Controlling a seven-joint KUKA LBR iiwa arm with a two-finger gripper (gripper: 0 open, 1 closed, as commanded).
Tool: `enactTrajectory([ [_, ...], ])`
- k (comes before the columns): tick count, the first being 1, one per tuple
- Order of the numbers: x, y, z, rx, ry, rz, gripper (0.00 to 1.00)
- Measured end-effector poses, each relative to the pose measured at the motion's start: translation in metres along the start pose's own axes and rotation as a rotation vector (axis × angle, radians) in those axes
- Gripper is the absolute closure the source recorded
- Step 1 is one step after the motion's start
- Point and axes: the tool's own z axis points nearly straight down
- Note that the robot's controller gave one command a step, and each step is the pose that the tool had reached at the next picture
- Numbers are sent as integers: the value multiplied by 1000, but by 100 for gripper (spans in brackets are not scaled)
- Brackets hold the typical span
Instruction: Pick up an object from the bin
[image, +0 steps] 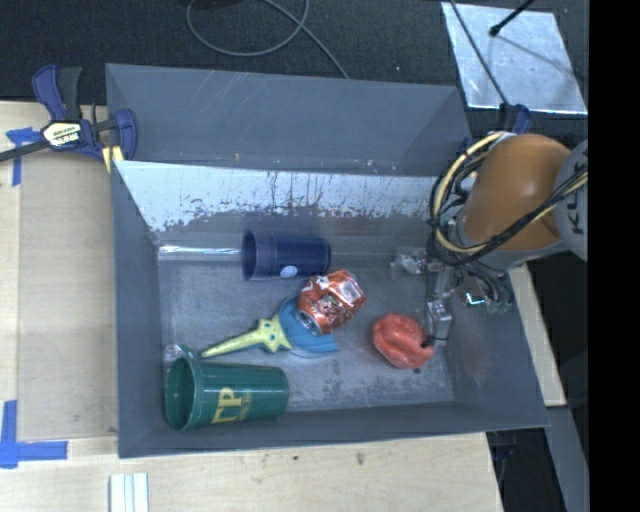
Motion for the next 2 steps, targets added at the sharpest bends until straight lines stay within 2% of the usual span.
enactTrajectory([
  [1, 9, -28, 24, 6, 1, -19, 0],
  [2, 11, -7, 24, 3, 0, -123, 0],
])
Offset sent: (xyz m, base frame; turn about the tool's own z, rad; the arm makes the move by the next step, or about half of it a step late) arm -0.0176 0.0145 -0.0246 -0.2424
